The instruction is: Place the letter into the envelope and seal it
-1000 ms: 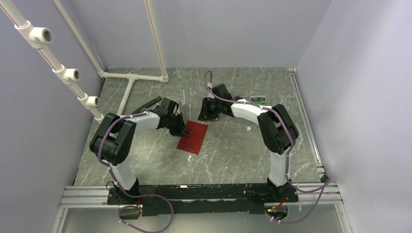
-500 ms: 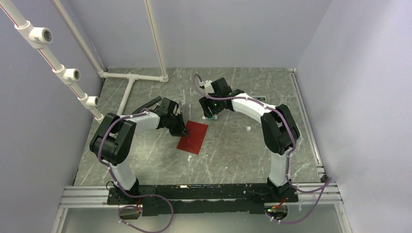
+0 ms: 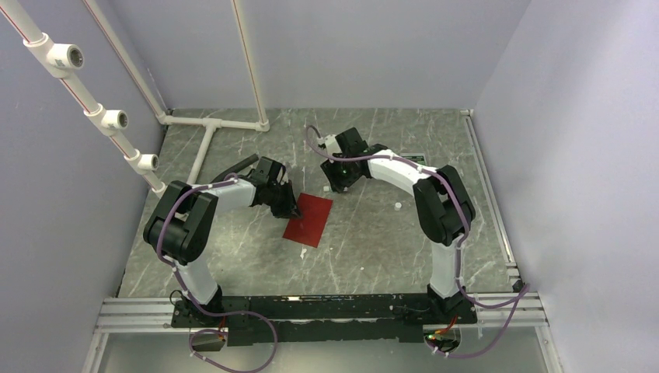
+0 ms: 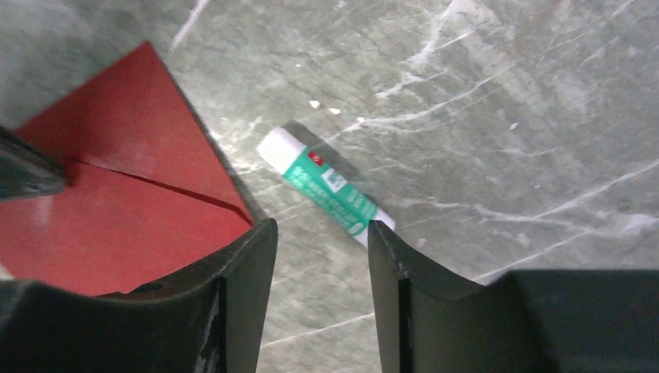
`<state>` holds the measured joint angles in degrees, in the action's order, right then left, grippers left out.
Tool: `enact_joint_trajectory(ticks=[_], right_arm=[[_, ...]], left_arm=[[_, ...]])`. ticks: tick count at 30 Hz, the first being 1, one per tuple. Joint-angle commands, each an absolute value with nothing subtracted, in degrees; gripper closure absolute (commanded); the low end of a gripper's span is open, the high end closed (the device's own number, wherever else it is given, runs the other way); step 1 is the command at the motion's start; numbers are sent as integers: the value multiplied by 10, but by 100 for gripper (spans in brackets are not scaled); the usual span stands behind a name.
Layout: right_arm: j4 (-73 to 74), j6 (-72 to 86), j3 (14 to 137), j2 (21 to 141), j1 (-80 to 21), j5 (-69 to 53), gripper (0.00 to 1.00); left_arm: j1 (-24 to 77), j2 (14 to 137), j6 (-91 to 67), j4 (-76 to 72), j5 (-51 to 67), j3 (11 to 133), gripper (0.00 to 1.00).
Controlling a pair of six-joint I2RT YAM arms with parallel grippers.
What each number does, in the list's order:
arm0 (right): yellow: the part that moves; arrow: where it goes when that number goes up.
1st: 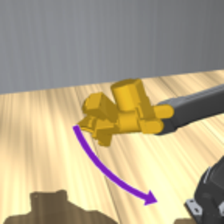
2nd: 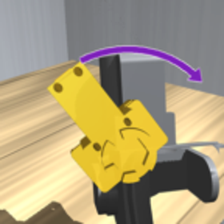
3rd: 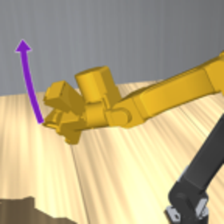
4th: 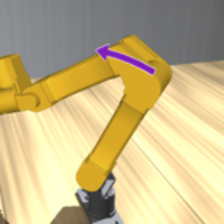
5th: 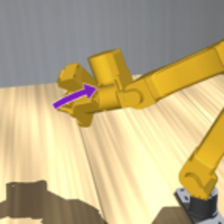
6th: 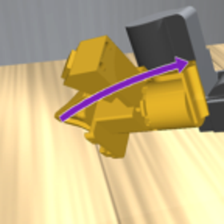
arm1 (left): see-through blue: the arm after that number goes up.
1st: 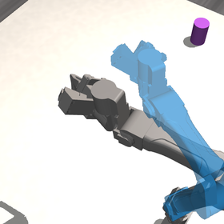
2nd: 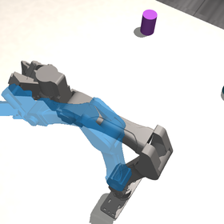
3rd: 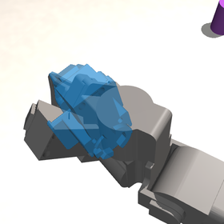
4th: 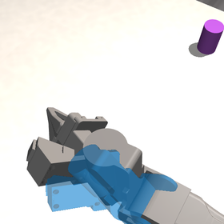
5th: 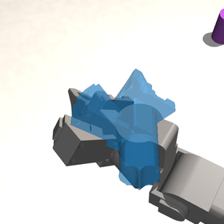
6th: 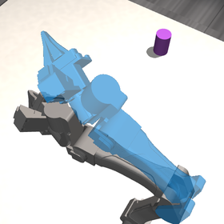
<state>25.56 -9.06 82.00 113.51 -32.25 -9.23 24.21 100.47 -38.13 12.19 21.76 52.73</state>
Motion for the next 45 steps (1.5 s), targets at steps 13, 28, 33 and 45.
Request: enact_joint_trajectory(ticks=[13,28,33,45], right_arm=[[65,311,686,1105,-366,-287,90],[98,341,676,1159,-366,-223,92],[107,347,671,1166,-365,-207,92],[122,333,655,1158,-364,-176,92]], left_arm=[[241,1021,-358,175,179,529,98],[242,965,-378,78,268,524,97],[247,1011,-373,93,255,537,98],[250,1049,-363,232,127,542,98]])
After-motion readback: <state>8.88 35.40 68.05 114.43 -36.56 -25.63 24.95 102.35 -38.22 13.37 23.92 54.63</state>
